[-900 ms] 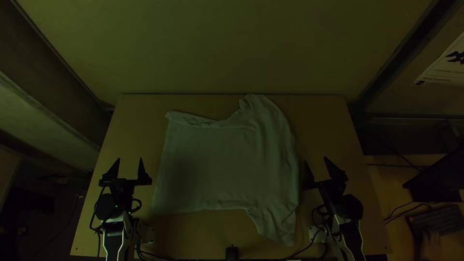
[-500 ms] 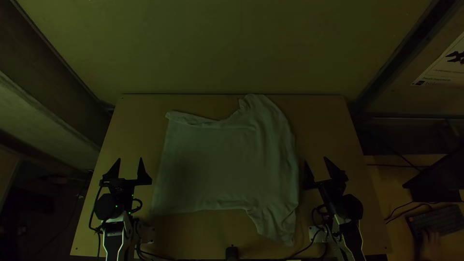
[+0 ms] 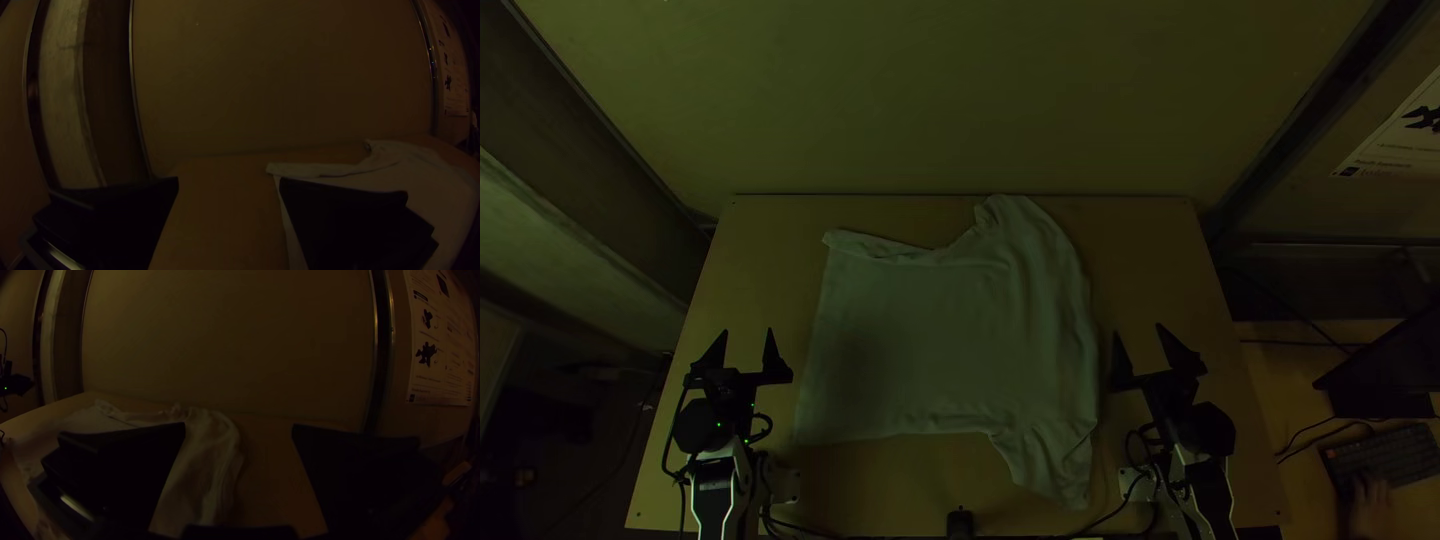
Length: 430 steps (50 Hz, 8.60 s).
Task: Fold the t-shirt
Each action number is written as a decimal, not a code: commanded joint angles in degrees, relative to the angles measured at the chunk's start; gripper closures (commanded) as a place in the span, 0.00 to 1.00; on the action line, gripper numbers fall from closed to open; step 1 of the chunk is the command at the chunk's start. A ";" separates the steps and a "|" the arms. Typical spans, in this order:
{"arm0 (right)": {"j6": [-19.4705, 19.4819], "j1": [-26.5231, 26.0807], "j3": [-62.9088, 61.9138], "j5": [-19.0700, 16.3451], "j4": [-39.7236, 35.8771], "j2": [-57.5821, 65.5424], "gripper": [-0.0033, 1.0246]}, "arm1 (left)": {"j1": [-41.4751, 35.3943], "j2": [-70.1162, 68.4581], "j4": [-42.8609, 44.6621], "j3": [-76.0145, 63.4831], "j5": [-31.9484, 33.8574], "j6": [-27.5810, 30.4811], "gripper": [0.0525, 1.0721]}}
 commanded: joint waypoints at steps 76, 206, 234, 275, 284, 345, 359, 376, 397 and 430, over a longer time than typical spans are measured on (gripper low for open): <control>-4.61 -1.22 71.67 0.57 -0.98 72.21 0.05 | -12.03 69.84 -11.61 73.07 0.38 -4.76 0.05; 15.51 -4.29 115.88 -9.01 -39.74 125.74 0.10 | -8.95 119.32 -31.83 100.93 4.87 -19.44 0.98; 16.22 -2.10 128.89 -9.98 -54.15 139.36 0.19 | -8.95 118.27 -31.91 101.28 4.69 -20.23 0.98; 16.39 -0.16 131.26 -9.37 -51.78 144.46 0.97 | -9.04 118.71 -32.44 102.07 4.60 -20.49 0.98; 16.48 -1.13 131.26 -8.40 -49.94 142.17 0.97 | -9.04 119.23 -32.35 102.60 4.60 -21.11 0.98; 12.00 -3.85 109.73 -7.87 -52.40 121.61 0.97 | -7.72 109.92 -32.88 89.07 3.90 -20.14 0.98; 12.00 -3.42 98.83 -7.78 -50.38 113.17 0.97 | -7.72 103.15 -31.12 79.49 4.07 -19.18 0.98; 12.00 -2.10 83.63 -7.87 -47.65 102.18 0.97 | -7.63 94.27 -29.28 68.50 4.07 -19.26 0.98; 12.61 0.54 64.91 -7.87 -43.17 89.79 0.97 | -6.84 84.61 -26.38 54.09 3.99 -17.68 0.98; 15.16 1.59 57.17 -7.87 -39.65 84.78 0.03 | -5.87 80.21 -23.56 48.02 4.78 -17.33 0.26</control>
